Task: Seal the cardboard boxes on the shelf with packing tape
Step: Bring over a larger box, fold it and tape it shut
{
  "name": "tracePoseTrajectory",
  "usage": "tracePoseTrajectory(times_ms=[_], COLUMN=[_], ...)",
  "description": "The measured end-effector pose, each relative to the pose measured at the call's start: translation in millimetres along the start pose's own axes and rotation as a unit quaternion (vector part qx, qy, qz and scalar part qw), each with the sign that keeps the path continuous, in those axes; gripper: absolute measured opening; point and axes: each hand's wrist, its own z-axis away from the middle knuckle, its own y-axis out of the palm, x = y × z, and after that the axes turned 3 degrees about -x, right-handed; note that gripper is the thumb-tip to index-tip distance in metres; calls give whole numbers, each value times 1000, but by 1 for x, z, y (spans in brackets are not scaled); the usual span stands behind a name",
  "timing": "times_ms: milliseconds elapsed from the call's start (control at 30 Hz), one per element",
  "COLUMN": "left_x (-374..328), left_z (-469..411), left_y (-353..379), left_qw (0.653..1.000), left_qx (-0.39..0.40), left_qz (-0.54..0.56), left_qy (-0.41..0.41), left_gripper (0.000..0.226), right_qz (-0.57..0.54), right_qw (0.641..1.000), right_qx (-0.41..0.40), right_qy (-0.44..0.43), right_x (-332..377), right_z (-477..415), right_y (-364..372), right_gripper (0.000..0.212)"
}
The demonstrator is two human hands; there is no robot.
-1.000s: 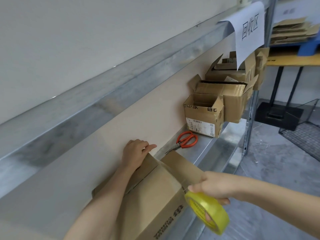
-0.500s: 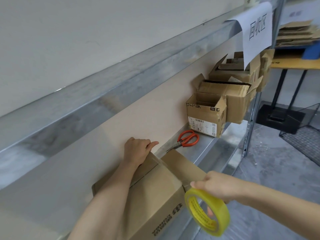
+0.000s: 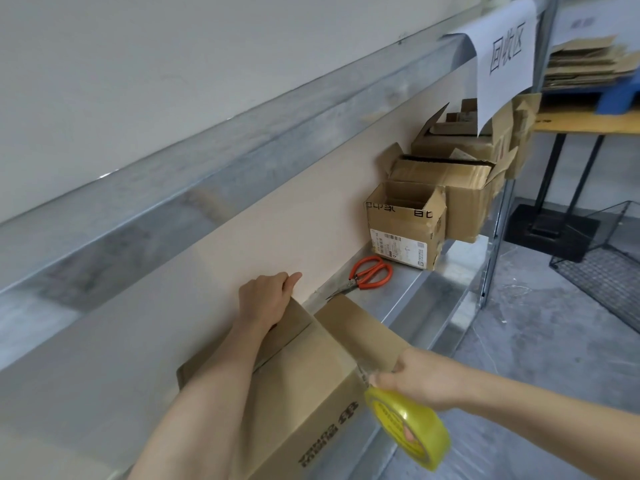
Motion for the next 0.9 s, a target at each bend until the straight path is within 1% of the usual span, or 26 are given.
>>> tracePoseTrajectory(times_ms=[33,133,167,200,233,267,300,333,367,400,467,533,600,700,800,833,900], left_x=[1,-1,-2,-3,-4,-6,-10,-15,-20,-24,-26,-22,-19,-19,-13,-11,-9], left_z=[-1,-1,-2,-2,-1,-1,2,6,12,19,31,39,40,39,39,38,36], left_y=[1,-3,-6,-10,-15,-21,-29,-36,-44,-48,-49,-45,-42,-41,-36,-36,-36], left_qw=[1000,1000,1000,998,991,974,947,918,895,881,871,875,878,891,908,911,914], left_qx=[-2,0,-7,-15,-22,-18,2,41,91,145,227,253,251,231,206,199,201], left_qz=[-7,-3,16,58,131,225,320,394,436,449,428,400,397,377,351,347,336], left_qy=[-6,-11,-9,-13,-15,-12,-4,4,18,37,82,104,96,103,100,99,104], left_gripper=[63,46,44,43,39,33,26,19,14,10,9,11,5,10,2,6,13], right_qz=[-12,-35,-38,-39,-35,-30,-27,-27,-25,-23,-24,-42,-40,-52,-78,-83,-92], right_qw=[1000,999,999,999,999,999,999,999,999,999,999,998,998,997,996,996,995], right_qx=[0,-1,6,16,20,20,20,22,21,21,26,38,41,49,45,43,44], right_qy=[1,8,8,7,6,6,7,8,8,8,3,-3,-1,10,5,3,-4], right_x=[0,2,3,4,5,6,6,7,7,8,7,6,5,6,6,6,7], right_z=[-1,0,2,4,6,7,8,9,8,8,9,9,7,0,-13,-17,-25], right_y=[-1,-2,-2,-3,-3,-4,-5,-5,-6,-6,-6,-6,-5,-1,2,3,5], right_gripper=[50,48,48,49,50,50,49,49,49,49,48,47,49,49,50,53,68])
